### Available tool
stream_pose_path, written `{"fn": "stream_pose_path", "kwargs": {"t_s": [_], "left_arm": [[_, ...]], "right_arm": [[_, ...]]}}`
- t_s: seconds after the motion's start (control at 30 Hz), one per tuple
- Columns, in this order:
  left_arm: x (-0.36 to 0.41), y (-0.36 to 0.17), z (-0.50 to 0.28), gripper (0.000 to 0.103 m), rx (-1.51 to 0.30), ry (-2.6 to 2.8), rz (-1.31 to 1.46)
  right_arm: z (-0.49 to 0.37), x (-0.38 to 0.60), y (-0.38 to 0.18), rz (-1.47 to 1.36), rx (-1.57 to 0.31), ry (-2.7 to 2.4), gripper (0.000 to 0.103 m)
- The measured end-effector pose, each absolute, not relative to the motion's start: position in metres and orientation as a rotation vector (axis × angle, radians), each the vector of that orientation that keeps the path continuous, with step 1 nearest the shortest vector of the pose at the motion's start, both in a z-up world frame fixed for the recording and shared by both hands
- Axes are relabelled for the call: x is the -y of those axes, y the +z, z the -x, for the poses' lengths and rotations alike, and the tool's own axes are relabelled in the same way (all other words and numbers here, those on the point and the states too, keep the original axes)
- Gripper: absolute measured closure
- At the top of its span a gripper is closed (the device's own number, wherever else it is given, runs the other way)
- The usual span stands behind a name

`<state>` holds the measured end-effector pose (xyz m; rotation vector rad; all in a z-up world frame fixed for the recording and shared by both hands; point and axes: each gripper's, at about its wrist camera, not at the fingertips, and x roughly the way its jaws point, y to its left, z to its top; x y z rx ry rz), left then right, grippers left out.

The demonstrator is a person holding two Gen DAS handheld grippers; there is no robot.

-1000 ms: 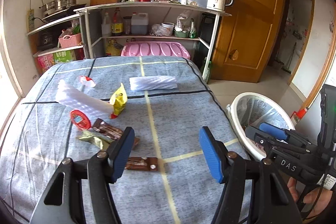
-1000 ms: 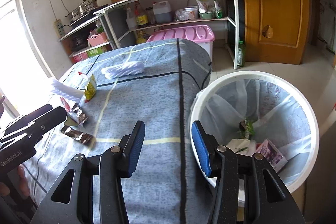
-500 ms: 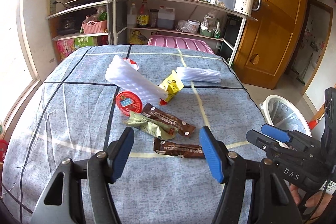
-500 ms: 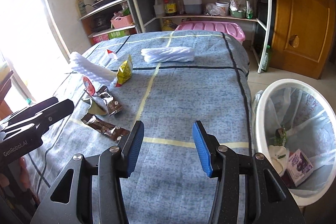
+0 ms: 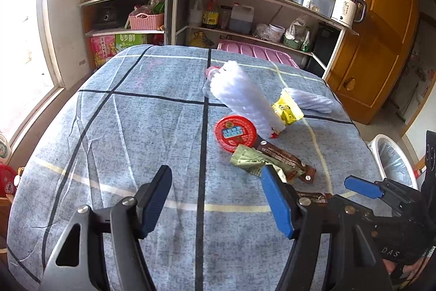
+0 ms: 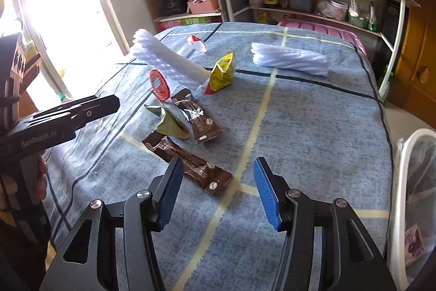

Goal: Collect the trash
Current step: 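Move both tools back over the table toward the chocolate wrappers, then grasp the brown chocolate bar wrapper with the right gripper while the left grasps the red-lidded cup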

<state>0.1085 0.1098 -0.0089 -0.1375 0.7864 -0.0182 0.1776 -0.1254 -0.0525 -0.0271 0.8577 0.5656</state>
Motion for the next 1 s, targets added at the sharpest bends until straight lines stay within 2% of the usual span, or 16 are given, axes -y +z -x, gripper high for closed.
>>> {"fn": "stream_pose_path", "kwargs": {"t_s": [0.77, 0.83, 0.9, 1.0], "left_arm": [[-0.122, -0.022, -0.154, 0.029, -0.843, -0.099, 0.192], [-0.121, -0.024, -0.159, 0.029, -0.854, -0.11, 0.197], [-0.117, -0.024, -0.163, 0.028, -0.855, -0.113, 0.184], [-0.114, -0.025, -0.17, 0.028, -0.865, -0.131, 0.183]], "right_arm": [[-0.177, 0.08, -0.069, 0.175, -0.902, 0.746, 0.048], [-0.178, 0.08, -0.069, 0.163, -0.905, 0.732, 0.052], [-0.179, 0.083, -0.07, 0.166, -0.901, 0.701, 0.067], [-0.182, 0.086, -0.069, 0.152, -0.903, 0.689, 0.073]]}}
